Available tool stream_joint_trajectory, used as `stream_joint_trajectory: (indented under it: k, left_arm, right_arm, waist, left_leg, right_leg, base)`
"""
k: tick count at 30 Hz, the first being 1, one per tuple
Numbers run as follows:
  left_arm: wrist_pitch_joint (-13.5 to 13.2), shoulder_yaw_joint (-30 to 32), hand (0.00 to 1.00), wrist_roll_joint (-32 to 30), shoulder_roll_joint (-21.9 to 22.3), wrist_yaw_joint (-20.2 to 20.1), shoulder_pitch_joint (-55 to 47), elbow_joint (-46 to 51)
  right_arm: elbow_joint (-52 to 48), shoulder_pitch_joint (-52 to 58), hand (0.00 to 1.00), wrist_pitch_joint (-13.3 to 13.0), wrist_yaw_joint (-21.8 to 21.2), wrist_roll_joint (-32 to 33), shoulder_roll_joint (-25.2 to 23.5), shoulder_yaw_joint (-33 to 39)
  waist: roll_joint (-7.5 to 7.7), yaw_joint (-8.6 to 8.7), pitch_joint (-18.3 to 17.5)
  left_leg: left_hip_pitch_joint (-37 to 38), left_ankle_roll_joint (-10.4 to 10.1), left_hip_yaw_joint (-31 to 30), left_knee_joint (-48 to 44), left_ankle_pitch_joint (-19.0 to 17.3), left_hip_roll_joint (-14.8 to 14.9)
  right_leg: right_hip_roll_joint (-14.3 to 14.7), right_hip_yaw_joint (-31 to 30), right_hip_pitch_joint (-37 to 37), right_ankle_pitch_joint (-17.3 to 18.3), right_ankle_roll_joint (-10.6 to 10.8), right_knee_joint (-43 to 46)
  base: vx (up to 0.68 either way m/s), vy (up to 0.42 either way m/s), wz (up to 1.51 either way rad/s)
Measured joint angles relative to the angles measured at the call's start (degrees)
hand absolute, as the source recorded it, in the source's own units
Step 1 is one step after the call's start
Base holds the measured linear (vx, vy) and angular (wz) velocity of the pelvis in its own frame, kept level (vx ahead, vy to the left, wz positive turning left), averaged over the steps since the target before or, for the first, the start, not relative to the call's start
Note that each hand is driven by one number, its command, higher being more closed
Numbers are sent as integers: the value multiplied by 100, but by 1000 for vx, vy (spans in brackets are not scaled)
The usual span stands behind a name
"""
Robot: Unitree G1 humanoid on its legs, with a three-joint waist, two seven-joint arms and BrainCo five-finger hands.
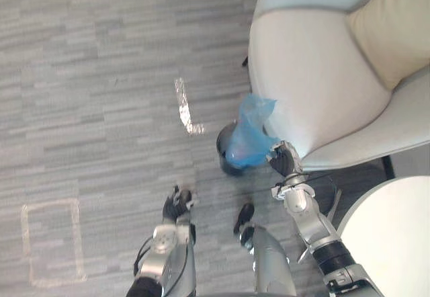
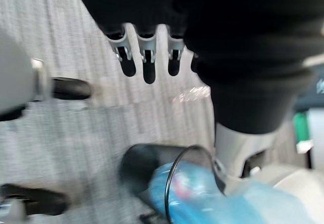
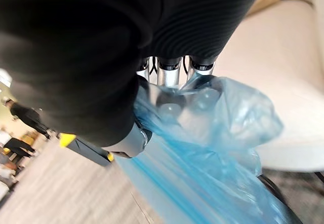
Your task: Gather rubbish on tea table into small bin, then transfer packed bag to large trash can.
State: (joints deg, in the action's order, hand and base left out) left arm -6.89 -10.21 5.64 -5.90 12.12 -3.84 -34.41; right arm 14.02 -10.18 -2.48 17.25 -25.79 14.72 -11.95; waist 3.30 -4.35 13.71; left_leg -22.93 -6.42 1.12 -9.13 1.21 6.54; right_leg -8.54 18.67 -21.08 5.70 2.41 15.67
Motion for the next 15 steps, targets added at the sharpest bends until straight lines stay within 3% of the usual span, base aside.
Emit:
stream_joint_trajectory:
  k: [2,4,9,15]
  left_arm:
    - [39,11,0,-111,-56,-50,60,-240]
    - [268,1,0,-112,-168,-229,197,-304]
    - [229,13,0,-115,-235,-273,245,85]
    - [232,-32,0,-109,-234,-417,4,455]
  right_arm:
    - [38,142,100,-64,-149,5,-1,-23]
    - [39,157,100,-101,-403,121,6,-77]
    - [-248,332,100,-167,-748,220,246,-187]
    - [-641,408,100,-362,-1035,413,806,-318]
  waist:
    - [-22,50,-224]
    - [-18,91,-354]
    - [-56,153,-658]
    - [-76,199,-903]
  left_leg:
    - [434,9,73,269,16,-1]
    - [719,6,178,438,34,-10]
    - [1257,7,311,765,72,-72]
    - [1460,62,319,1056,192,-136]
  right_leg:
    - [90,-23,513,-198,53,-547]
    - [134,-93,830,-359,89,-898]
    - [188,-221,1434,-708,158,-1620]
    - [181,-321,1537,-848,181,-1815]
  base:
    - [148,30,-11]
    - [73,31,-22]
    - [23,42,-17]
    - [-21,27,-7]
